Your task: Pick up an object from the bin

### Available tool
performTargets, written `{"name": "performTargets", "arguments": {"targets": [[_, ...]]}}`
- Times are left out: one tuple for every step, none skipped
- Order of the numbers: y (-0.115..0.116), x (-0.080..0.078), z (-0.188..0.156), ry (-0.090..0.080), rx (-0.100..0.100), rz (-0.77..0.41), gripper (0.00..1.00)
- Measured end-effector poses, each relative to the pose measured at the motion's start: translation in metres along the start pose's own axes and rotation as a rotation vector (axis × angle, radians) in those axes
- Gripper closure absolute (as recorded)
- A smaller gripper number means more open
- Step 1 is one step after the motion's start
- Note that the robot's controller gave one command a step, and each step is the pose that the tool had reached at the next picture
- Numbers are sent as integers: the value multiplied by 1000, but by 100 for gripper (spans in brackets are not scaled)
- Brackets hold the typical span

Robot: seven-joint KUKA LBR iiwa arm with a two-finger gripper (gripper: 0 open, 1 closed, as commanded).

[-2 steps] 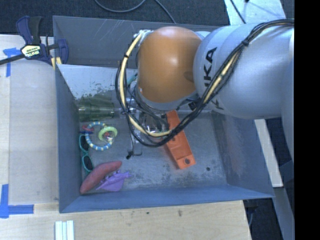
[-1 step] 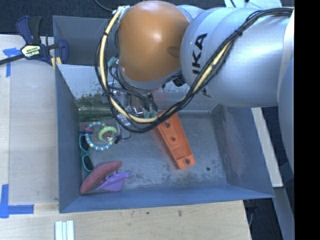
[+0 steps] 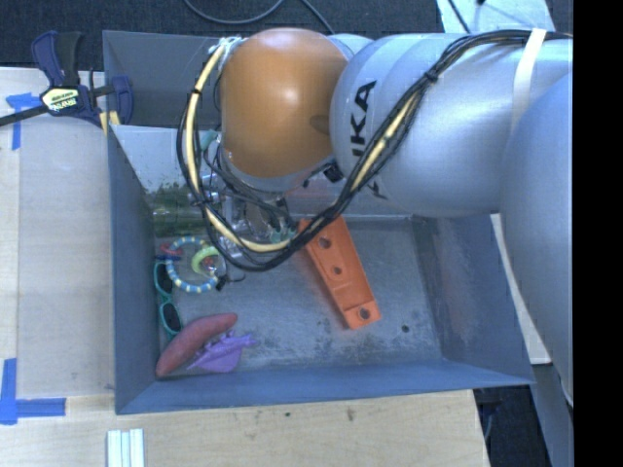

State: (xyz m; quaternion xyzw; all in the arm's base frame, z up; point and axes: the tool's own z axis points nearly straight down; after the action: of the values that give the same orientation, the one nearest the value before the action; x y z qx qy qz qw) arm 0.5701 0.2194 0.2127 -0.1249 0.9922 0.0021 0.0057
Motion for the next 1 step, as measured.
{"name": "performTargets", "arguments": {"targets": [[1,12,55,4,2,-152,0]]}}
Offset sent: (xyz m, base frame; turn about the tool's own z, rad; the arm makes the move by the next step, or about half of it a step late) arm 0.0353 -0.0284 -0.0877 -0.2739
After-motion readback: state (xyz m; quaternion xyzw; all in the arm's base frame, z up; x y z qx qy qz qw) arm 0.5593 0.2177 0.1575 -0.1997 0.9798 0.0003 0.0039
